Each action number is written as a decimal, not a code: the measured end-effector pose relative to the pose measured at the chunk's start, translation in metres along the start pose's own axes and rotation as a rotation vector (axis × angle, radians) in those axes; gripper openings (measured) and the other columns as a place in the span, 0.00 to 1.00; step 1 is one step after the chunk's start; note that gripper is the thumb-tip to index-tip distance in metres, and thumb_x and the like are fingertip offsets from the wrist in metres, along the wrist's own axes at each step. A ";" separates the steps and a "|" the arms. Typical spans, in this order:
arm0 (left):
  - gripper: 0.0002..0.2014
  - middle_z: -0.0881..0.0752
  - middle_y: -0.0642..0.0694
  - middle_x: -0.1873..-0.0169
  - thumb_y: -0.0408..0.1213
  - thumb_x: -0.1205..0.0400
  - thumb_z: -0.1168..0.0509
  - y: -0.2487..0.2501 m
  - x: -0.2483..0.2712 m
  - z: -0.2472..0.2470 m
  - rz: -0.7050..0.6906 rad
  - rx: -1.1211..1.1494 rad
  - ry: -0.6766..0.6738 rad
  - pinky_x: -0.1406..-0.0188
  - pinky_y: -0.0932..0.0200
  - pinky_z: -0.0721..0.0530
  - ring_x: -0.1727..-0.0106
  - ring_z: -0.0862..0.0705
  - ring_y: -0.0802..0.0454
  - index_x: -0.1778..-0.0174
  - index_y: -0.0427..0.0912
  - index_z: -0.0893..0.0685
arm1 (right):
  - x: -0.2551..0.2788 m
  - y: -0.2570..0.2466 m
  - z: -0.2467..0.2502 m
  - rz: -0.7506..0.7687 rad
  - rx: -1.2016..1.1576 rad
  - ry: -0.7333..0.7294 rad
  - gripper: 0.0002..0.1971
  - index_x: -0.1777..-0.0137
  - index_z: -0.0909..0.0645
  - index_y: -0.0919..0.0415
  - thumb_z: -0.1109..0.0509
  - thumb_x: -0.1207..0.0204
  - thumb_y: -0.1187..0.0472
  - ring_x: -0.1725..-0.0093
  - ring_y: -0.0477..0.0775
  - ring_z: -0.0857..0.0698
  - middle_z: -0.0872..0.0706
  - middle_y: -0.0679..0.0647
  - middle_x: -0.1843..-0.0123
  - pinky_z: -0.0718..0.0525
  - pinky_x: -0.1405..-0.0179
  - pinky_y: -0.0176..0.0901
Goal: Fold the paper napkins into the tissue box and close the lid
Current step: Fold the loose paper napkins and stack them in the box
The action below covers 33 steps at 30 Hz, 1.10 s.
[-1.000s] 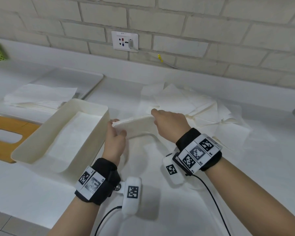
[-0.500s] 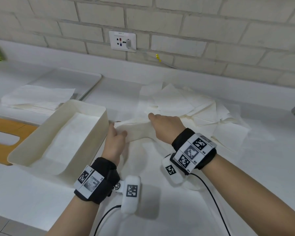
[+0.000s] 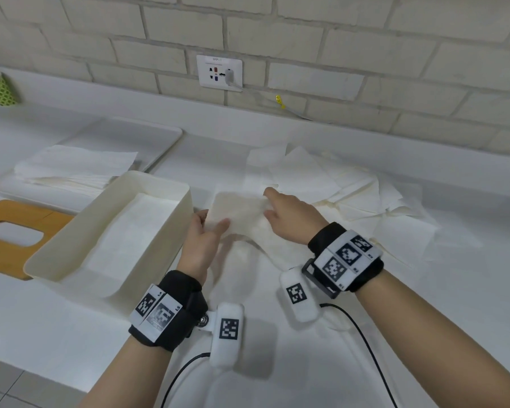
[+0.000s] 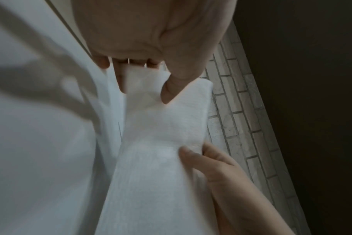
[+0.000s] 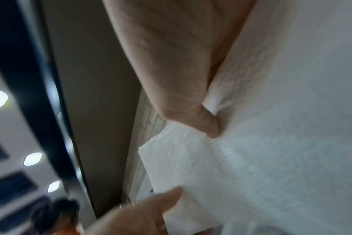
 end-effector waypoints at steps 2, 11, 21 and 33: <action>0.19 0.17 0.43 0.50 0.35 0.22 0.28 -0.001 0.001 0.001 0.007 0.046 -0.006 0.46 0.52 0.19 0.50 0.17 0.46 0.41 0.41 0.29 | 0.004 0.005 0.004 -0.027 -0.279 0.010 0.15 0.32 0.36 0.64 0.46 0.17 0.63 0.66 0.53 0.25 0.24 0.54 0.63 0.29 0.66 0.47; 0.12 0.19 0.50 0.47 0.25 0.17 0.40 0.040 0.020 -0.019 -0.276 -0.172 -0.138 0.49 0.59 0.17 0.48 0.17 0.55 0.43 0.45 0.32 | 0.011 -0.007 -0.004 -0.080 -0.829 0.148 0.08 0.41 0.43 0.59 0.48 0.15 0.60 0.47 0.59 0.18 0.22 0.50 0.53 0.23 0.40 0.56; 0.21 0.26 0.53 0.42 0.21 0.17 0.43 0.037 0.032 -0.021 -0.329 -0.297 -0.233 0.53 0.82 0.26 0.44 0.24 0.71 0.37 0.47 0.42 | 0.006 -0.012 -0.006 -0.071 -0.829 0.250 0.10 0.37 0.37 0.62 0.45 0.16 0.63 0.46 0.60 0.19 0.18 0.57 0.47 0.23 0.42 0.53; 0.29 0.26 0.62 0.47 0.21 0.23 0.35 0.056 0.053 -0.011 -0.313 -0.436 -0.294 0.54 0.76 0.22 0.49 0.23 0.74 0.34 0.50 0.39 | -0.011 -0.020 0.011 -0.016 -0.908 0.119 0.14 0.38 0.40 0.56 0.40 0.18 0.65 0.38 0.57 0.21 0.24 0.54 0.40 0.23 0.34 0.56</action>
Point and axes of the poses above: each hand's wrist, its own x-axis away from the middle knuckle, its own z-axis out of the back of the hand, y = z × x, the point moved 8 cm from there along -x, towards the middle knuckle
